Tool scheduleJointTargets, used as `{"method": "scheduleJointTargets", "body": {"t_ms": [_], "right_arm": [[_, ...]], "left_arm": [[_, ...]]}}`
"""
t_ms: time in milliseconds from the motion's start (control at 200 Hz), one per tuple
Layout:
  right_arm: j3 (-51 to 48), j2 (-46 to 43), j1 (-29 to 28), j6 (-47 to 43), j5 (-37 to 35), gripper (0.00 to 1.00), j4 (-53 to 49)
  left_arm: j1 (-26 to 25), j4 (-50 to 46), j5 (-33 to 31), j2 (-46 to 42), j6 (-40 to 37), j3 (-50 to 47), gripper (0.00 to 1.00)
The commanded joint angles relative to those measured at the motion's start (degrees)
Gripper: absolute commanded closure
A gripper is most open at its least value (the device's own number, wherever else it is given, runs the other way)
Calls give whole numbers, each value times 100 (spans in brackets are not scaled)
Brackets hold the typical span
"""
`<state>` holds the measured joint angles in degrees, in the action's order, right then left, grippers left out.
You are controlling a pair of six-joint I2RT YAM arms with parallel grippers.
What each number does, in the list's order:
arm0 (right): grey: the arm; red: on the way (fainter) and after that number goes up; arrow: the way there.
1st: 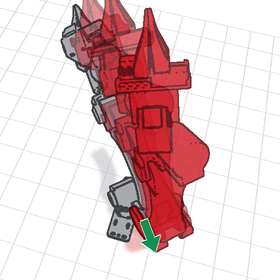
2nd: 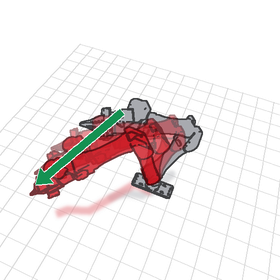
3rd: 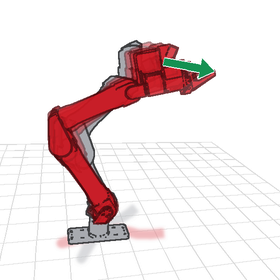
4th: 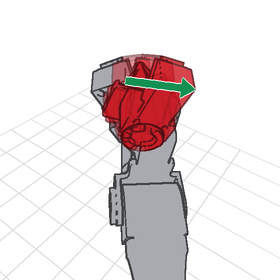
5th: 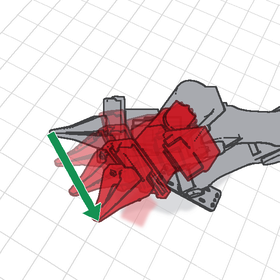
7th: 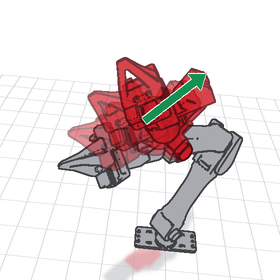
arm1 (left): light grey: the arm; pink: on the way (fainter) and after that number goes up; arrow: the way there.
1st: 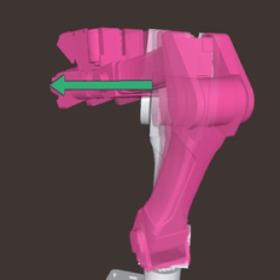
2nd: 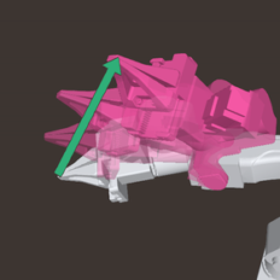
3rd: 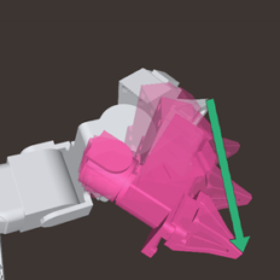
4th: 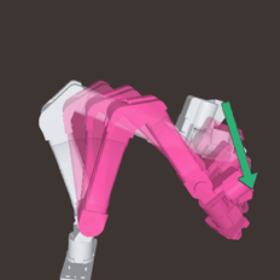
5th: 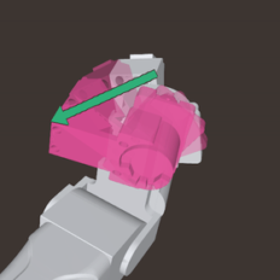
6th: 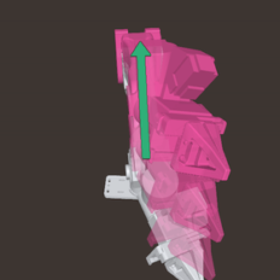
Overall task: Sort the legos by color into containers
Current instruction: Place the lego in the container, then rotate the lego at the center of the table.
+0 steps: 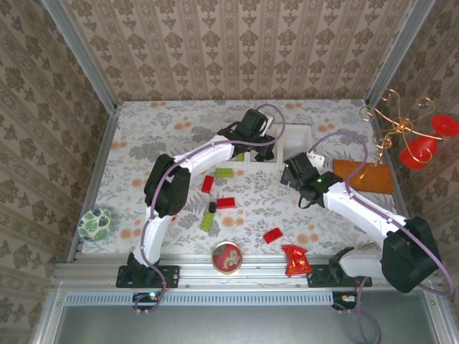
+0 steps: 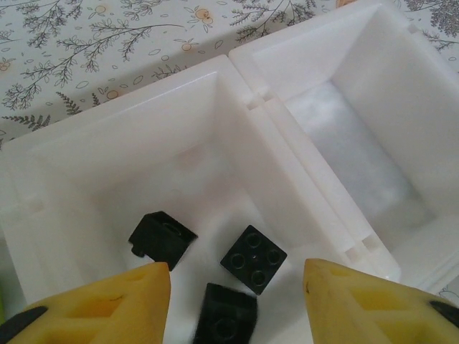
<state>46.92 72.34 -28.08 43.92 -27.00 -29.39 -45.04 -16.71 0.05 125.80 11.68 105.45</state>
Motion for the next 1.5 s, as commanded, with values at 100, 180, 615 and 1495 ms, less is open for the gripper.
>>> {"method": "scheduleJointTargets", "body": {"t_ms": [100,180,615,1495], "right_arm": [[343,-169,-290,205,160,0,-813],[401,-201,-466,302,292,0,-1008],[461,-442,-1667,1524,811,4,-1902],[81,58,-3156,3096,2137,18,-1793]], "left_arm": [[-37,155,-80,-565,-80,-251,41],[-33,282,-158,-850,-70,-525,37],[374,1114,-884,-2885,681,-3065,0],[1509,1104,-1284,-5023,1739,-5817,0]]}}
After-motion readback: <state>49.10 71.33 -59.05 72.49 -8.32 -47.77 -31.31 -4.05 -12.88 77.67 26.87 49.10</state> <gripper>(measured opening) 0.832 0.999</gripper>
